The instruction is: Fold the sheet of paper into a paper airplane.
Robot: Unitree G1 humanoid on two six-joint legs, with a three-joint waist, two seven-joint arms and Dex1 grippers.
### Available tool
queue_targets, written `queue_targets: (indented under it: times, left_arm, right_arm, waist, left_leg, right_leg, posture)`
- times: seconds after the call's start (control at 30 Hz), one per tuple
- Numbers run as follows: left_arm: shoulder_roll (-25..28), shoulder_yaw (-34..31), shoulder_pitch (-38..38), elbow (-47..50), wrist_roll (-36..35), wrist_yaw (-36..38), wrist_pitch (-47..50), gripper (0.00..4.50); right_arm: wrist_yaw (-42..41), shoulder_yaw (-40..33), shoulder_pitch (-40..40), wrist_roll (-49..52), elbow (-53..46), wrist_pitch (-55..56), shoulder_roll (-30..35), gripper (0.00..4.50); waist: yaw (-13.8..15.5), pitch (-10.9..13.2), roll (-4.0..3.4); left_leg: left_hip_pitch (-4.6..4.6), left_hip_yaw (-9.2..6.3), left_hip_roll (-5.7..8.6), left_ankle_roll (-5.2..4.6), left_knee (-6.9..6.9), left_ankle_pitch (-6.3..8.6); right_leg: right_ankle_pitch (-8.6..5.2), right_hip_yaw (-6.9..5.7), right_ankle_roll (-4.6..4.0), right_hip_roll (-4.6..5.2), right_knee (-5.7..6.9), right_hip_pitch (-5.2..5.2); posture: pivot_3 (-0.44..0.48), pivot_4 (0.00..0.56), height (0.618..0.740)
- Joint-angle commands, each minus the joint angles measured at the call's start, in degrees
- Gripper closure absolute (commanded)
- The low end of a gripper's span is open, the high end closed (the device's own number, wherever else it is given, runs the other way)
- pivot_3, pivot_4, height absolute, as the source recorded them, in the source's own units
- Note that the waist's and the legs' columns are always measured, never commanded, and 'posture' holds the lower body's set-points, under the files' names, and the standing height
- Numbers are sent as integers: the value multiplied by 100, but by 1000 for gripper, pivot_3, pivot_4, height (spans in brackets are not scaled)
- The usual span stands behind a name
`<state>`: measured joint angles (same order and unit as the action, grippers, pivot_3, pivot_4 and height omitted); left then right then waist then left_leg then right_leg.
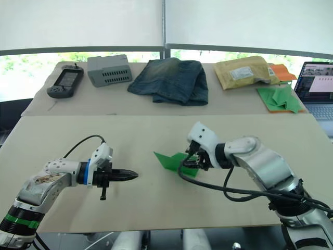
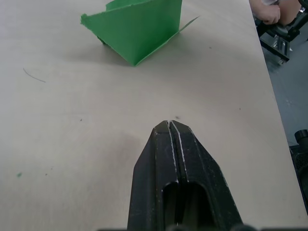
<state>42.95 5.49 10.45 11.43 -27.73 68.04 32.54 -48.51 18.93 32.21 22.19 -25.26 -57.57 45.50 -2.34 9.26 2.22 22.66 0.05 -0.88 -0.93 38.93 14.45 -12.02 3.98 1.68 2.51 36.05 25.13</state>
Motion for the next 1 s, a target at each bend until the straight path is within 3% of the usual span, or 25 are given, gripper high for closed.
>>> queue_targets:
  times: [0.03, 0.3, 0.47, 0.57, 0.6, 0.8, 1.0]
  left_arm:
    - [19, -31, -53, 187, 56, -70, -142, 4500]
    - [-103, 94, -36, 234, 161, -268, -193, 4500]
    - [-73, 102, -51, 224, 153, -286, -162, 4500]
    - [-78, 135, 13, 128, 184, -268, -186, 4500]
    - [-83, 157, 41, 100, 193, -259, -182, 4500]
    - [-190, 374, 327, -132, 241, -132, -240, 4500]
    - [-292, 538, 561, -372, 352, 35, -361, 4500]
  right_arm:
    - [10, 378, 348, -398, 378, 216, -131, 1854]
    - [-192, 814, 501, -750, 577, 395, -283, 1854]
    - [-371, 701, 428, -724, 352, 370, -169, 3296]
    - [-351, 223, 302, -557, 164, 225, -11, 4368]
    - [-360, 71, 233, -532, 91, 230, 75, 4469]
    - [-87, -1353, -499, -287, 103, -295, 648, 4469]
    - [856, -2928, -627, -466, 1706, -492, 646, 4469]
  waist:
    - [-10, 0, 1]
    - [13, 0, 0]
    - [10, 0, 0]
    - [16, 0, 0]
    - [25, 1, 0]
    - [120, 0, 0]
    - [148, 1, 1]
  left_leg:
    - [0, 1, 0, 0, 1, 0]
    - [8, -6, 1, 0, 1, 0]
    - [8, -6, 1, 0, 2, 0]
    - [7, -7, 1, 0, 3, 0]
    - [7, -7, 2, 0, 3, 0]
    - [8, -4, 4, 0, 5, 0]
    - [5, 2, 10, 0, 8, -1]
  right_leg:
    - [2, 0, 1, 0, -1, 0]
    - [14, 0, -19, 4, 0, 2]
    - [20, -1, -28, 4, 0, 2]
    - [18, -3, -25, 1, 1, 2]
    - [18, -2, -24, 2, 1, 1]
    - [13, -1, -16, 3, -2, -1]
    - [15, 2, -14, 0, 0, -4]
  posture:
    - [0, 150, 728]
    - [0, 150, 728]
    - [0, 150, 728]
    - [0, 150, 728]
    - [0, 150, 728]
    - [0, 150, 728]
    - [0, 150, 728]
